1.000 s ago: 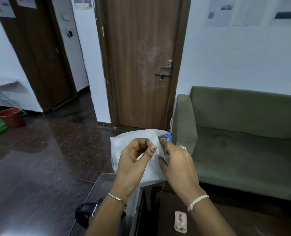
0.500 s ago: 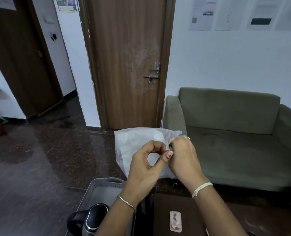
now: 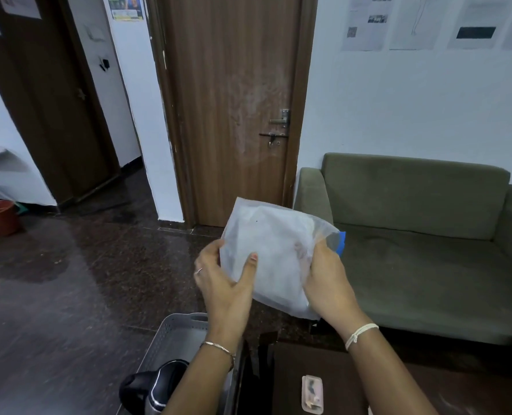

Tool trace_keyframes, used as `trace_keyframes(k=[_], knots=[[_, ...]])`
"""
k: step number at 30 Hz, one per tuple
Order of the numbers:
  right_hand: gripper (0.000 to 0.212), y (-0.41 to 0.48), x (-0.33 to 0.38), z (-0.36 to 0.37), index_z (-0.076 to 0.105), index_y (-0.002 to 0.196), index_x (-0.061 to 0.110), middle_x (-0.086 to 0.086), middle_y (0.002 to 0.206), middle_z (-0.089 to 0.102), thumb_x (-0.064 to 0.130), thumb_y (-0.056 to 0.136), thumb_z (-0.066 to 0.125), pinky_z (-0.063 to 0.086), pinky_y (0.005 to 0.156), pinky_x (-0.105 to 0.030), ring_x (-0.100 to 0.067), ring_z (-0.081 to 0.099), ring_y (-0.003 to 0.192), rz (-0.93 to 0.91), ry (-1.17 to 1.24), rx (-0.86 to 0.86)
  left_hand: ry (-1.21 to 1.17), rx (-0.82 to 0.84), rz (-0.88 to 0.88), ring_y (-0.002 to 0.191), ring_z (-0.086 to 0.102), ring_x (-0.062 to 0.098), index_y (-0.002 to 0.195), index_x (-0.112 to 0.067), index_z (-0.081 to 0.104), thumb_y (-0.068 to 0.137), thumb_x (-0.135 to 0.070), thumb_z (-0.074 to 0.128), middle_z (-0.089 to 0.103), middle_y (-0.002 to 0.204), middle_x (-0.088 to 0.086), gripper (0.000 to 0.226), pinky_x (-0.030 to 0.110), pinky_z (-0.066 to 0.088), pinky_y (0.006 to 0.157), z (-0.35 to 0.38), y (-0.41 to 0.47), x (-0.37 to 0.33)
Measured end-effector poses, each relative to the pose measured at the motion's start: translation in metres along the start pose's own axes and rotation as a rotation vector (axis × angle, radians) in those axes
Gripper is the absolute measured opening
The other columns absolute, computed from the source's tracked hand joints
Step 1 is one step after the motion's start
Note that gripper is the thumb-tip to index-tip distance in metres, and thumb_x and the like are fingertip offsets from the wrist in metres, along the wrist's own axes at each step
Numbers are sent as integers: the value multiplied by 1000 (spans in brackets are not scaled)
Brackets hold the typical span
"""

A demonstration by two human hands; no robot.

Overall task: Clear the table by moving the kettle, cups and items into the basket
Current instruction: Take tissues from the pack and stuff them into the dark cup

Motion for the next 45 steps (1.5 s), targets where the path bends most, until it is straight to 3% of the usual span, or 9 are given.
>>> trace_keyframes(k=[3,6,13,21,24,30,36,40,45], knots=[[14,4,-14,2,54,106,8,-3,88,64,15,101,44,48,59,-12,-16,62,79,90,461,-9,-188,-32,-421,137,33,19,143,-21,29,68,-40,83,33,146,-2,95,45,36,111,-3,2,49],[21,5,-18,10,57,118,18,2,106,68,21,98,53,54,73,-16,-6,66,95,94,725,26,-684,219,-673,117,60,20,121,-14,61,72,-35,77,67,124,1,56,44,45,104,35,-8,68],[28,9,-39,36,64,115,10,-3,107,74,8,88,66,57,72,-30,-19,70,98,296,1023,88,-1108,323,-674,119,60,31,134,-11,52,95,-17,55,64,129,12,40,54,42,105,64,-4,60],[17,13,-50,65,64,88,15,-8,91,69,-3,86,65,57,75,-41,-29,65,90,425,951,141,-1136,194,-564,115,63,29,132,-13,54,94,-19,56,66,126,11,38,57,44,102,68,6,65],[25,16,-58,73,60,108,7,-16,107,65,-6,87,61,54,87,-47,-33,63,100,425,937,218,-1157,152,-585,111,66,28,131,-13,55,93,-25,58,67,124,11,41,56,50,93,65,9,71],[27,20,-81,69,71,93,6,-8,84,76,-15,75,69,57,56,-27,-20,73,73,417,981,227,-1106,-28,-654,94,72,26,127,-12,59,98,-28,49,69,118,13,35,41,60,63,45,27,100],[25,18,-117,87,66,101,3,-7,89,73,-12,81,66,61,67,-28,-17,72,74,518,991,277,-896,-265,-663,110,59,28,134,-9,53,103,-28,39,56,134,13,39,42,53,80,9,45,146],[21,13,-142,101,67,93,6,-4,85,73,-13,82,64,57,57,-22,-13,73,69,580,990,297,-791,-496,-682,87,62,22,125,-10,55,101,-24,44,61,119,8,29,36,51,61,-29,36,179],[26,10,-153,126,67,92,13,-3,90,73,-11,83,64,57,60,-21,-14,72,78,612,990,327,-790,-599,-731,99,59,30,131,-7,50,102,-18,41,59,116,11,33,49,48,78,-48,20,209]])
Point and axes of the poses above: each hand's wrist, its own y-axis towards the middle knuckle, its own z-axis out of the palm, x = y × z, the point moved 10 cm from there along y, towards the middle knuckle
